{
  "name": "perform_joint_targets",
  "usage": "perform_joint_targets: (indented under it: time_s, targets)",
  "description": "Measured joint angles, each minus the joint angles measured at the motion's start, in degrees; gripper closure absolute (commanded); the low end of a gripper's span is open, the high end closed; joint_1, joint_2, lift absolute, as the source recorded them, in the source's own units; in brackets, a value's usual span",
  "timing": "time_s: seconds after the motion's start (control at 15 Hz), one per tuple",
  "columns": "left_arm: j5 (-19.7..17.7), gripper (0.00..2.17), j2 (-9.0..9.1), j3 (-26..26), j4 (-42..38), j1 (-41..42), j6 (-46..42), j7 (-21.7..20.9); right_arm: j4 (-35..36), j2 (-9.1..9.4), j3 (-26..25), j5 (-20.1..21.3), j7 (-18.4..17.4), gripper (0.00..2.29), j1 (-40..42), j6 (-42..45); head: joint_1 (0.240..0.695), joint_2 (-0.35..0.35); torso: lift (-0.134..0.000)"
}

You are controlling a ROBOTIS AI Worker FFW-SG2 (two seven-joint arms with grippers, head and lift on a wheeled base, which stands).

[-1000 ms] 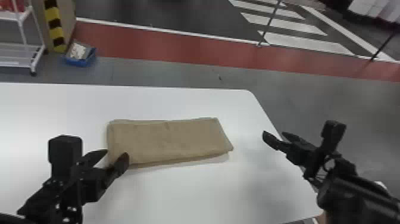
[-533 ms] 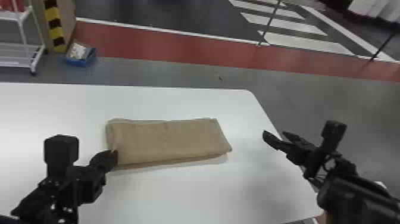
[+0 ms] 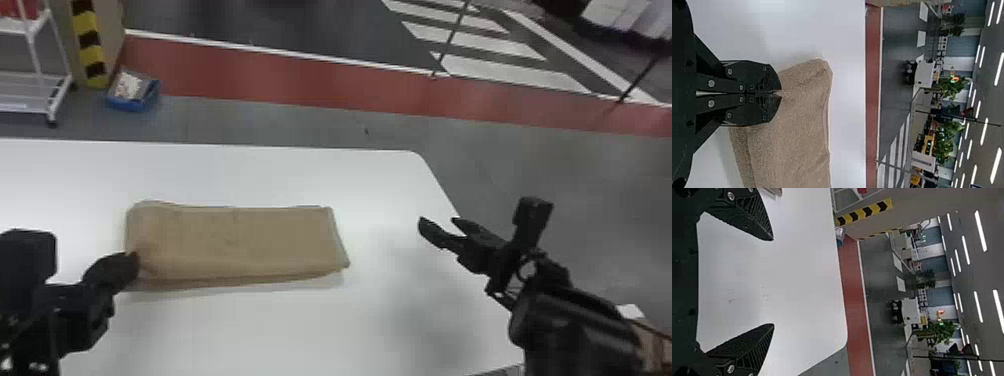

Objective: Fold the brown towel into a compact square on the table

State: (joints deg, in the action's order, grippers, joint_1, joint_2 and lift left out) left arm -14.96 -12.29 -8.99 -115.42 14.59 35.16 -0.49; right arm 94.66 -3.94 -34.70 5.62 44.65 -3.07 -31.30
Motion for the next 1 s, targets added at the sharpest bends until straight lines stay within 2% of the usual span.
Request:
perform_joint_targets:
  time_s: [0.33, 0.4, 0.47, 0.53, 0.6, 0.73, 1.0]
  targets:
    - [0.82, 1.91, -0.5, 2.14, -1.82, 2.06, 0.46, -0.76, 1.08, 0.59, 2.11, 0.0, -0.6, 0.11, -0.11, -1.82, 0.695, -0.266, -0.124]
    - [0.93, 1.76, -0.51, 2.2, -1.95, 2.22, 0.6, -0.89, 1.22, 0.63, 2.37, 0.0, -0.69, 0.11, -0.14, -2.23, 0.695, -0.264, -0.124]
    - [1.12, 1.33, -0.5, 2.22, -2.06, 2.34, 0.61, -0.9, 1.3, 0.67, 2.65, -0.02, -0.72, 0.11, -0.16, -2.61, 0.695, -0.262, -0.124]
    - [1.26, 0.4, -0.48, 2.24, -2.16, 2.4, 0.55, -1.01, 1.36, 0.79, 2.92, -0.12, -0.72, 0.11, -0.18, -2.93, 0.695, -0.259, -0.124]
    - [1.43, 0.0, -0.48, 2.32, -2.4, 2.43, 0.46, -1.45, 1.38, 0.95, 3.15, -0.34, -0.72, 0.08, -0.18, -3.23, 0.695, -0.256, -0.124]
    - [2.86, 0.0, -0.57, 2.72, -4.04, 2.78, -0.22, -2.3, 2.1, 1.5, 3.83, -0.91, -0.71, 0.09, -0.12, -4.51, 0.695, -0.24, -0.124]
    - [5.73, 0.04, -1.26, 6.1, -10.73, 5.15, -0.66, -1.28, 4.9, 2.18, 5.04, -1.2, -0.76, 0.1, 0.11, -7.87, 0.695, -0.198, -0.124]
